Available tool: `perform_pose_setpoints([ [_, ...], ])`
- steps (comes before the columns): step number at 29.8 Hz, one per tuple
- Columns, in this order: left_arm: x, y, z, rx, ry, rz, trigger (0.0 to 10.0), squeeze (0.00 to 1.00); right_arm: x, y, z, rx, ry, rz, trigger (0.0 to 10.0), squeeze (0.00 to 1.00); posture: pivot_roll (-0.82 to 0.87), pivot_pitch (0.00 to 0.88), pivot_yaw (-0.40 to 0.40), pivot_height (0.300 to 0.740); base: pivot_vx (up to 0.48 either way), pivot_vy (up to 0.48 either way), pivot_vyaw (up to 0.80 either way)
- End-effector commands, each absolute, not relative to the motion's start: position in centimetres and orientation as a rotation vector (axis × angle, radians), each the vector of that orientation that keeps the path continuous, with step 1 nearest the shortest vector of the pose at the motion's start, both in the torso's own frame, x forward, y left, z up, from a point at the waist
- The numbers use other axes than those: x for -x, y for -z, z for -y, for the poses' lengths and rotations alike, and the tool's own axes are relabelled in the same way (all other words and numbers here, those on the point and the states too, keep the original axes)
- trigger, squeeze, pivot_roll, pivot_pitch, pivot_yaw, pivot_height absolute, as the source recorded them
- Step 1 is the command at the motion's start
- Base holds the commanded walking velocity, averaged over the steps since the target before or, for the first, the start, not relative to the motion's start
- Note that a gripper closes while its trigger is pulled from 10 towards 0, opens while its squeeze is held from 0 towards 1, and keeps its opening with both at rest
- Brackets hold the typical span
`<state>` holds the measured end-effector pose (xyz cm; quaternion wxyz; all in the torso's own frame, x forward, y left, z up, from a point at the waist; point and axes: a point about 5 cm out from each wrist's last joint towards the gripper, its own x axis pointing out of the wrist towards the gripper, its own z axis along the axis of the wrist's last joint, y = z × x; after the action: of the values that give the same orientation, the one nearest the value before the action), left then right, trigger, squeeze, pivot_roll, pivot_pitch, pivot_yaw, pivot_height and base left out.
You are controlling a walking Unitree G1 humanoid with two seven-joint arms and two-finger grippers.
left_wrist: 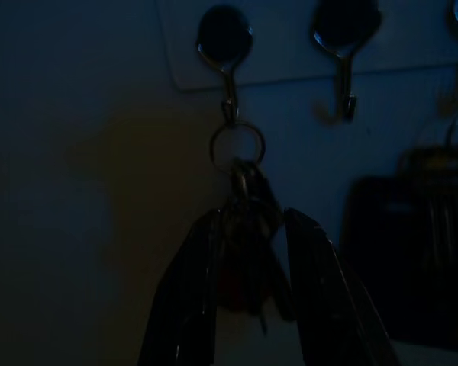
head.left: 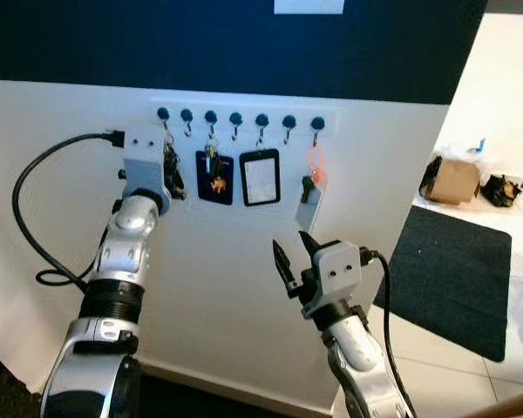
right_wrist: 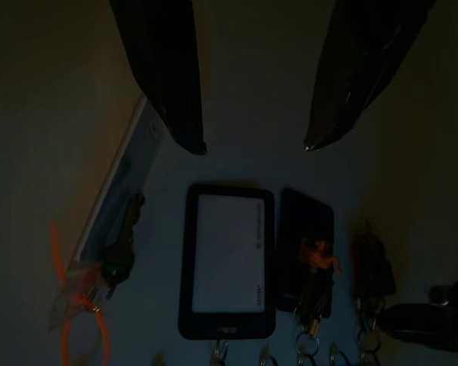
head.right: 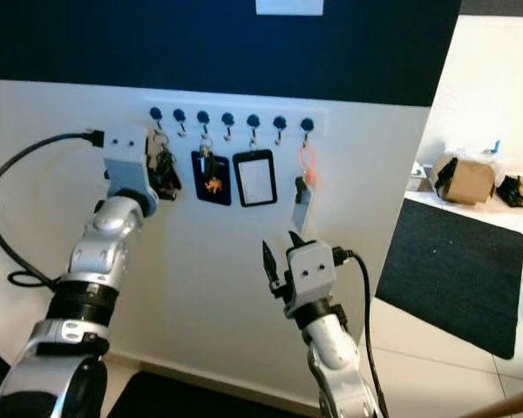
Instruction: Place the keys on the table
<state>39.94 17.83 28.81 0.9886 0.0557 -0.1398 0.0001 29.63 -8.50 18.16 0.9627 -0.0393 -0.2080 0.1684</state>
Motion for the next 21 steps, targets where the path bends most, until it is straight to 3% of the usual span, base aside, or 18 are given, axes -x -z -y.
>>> perform_pose_setpoints([
  [1,-40.1,-29.1,-19.0,-0.111,-0.024,0.288,10.0,0.00,-29.4,-18.2,8.5,0.079,-0.339,0.418,10.0,0.00,0.00,0.089,0.047,0.740,0.000,0.000,0.00],
  [21,-41.5,-31.8,-19.7,-0.073,-0.035,0.346,9.8,0.00,-28.8,-18.2,8.4,0.079,-0.338,0.408,10.0,0.00,-0.02,0.130,0.057,0.740,0.000,0.000,0.00],
])
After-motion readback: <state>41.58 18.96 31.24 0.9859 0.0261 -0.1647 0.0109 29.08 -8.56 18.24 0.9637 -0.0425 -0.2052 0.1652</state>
